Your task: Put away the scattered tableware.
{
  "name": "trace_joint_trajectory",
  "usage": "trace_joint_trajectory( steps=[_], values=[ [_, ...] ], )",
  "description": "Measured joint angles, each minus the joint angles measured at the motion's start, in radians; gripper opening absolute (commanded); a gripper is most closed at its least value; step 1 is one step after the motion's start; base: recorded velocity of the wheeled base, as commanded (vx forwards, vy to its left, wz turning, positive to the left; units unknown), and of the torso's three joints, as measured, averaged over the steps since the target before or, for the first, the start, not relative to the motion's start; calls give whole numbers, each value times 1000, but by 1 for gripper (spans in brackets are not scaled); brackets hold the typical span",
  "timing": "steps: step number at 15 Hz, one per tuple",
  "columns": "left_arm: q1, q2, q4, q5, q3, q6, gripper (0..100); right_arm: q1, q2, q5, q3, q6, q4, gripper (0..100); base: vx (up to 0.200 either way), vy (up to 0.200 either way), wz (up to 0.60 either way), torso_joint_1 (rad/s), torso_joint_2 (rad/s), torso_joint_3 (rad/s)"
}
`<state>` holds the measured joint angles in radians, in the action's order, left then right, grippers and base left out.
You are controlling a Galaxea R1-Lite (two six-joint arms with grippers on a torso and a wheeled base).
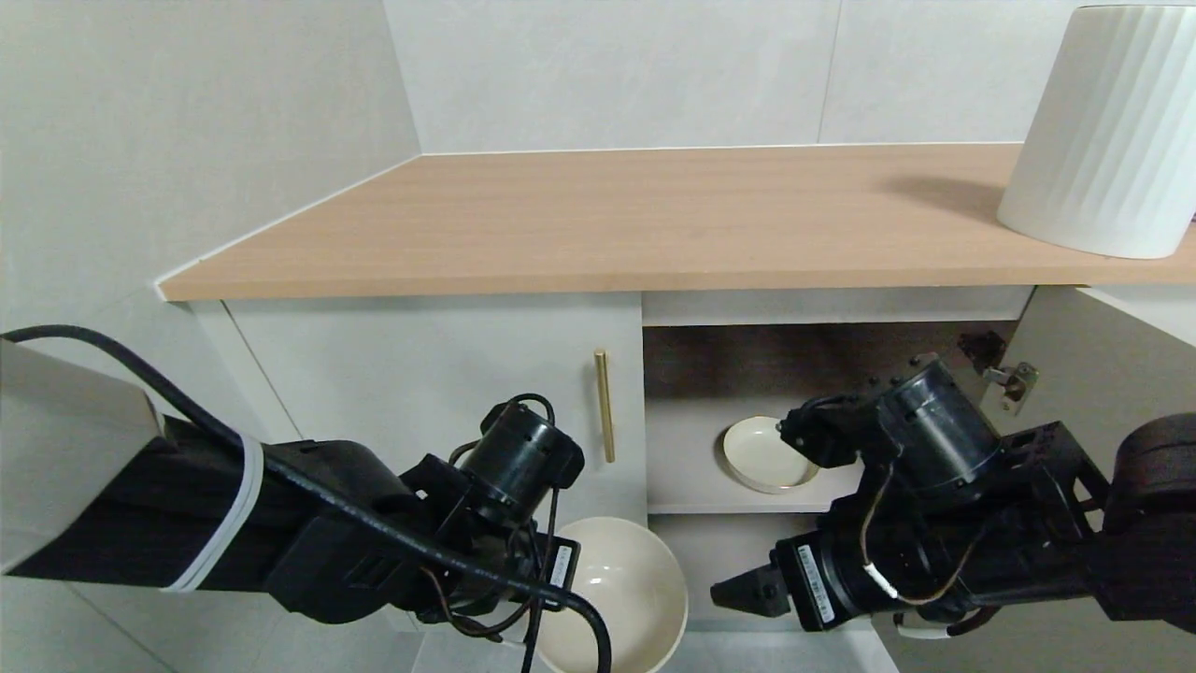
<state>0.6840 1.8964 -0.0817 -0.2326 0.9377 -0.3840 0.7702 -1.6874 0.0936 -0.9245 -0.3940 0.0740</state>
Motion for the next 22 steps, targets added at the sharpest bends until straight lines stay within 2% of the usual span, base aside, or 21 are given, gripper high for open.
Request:
trace_joint_trajectory(
  steps=[3,8,11,16,17,22],
  values=[
    [18,-7,58,-4,-2,-26,0,33,-27,-15,5,-2,-3,100,0,0,0,0,0,0],
    [70,-19,70,-27,-9,-28,0,54,-107,-140,-8,-25,-45,100,0,0,0,0,0,0],
    [104,-37,69,-41,-19,-29,0,57,-140,-148,-12,-47,-69,100,0,0,0,0,0,0],
    [114,-49,68,-40,-26,-27,0,56,-167,-184,-11,-65,-104,100,0,0,0,0,0,0],
    [115,-50,68,-40,-26,-27,0,57,-171,-185,-12,-66,-106,0,0,0,0,0,0,0],
    [123,-52,70,-40,-27,-28,0,58,-191,-183,-11,-68,-137,0,0,0,0,0,0,0]
  ],
)
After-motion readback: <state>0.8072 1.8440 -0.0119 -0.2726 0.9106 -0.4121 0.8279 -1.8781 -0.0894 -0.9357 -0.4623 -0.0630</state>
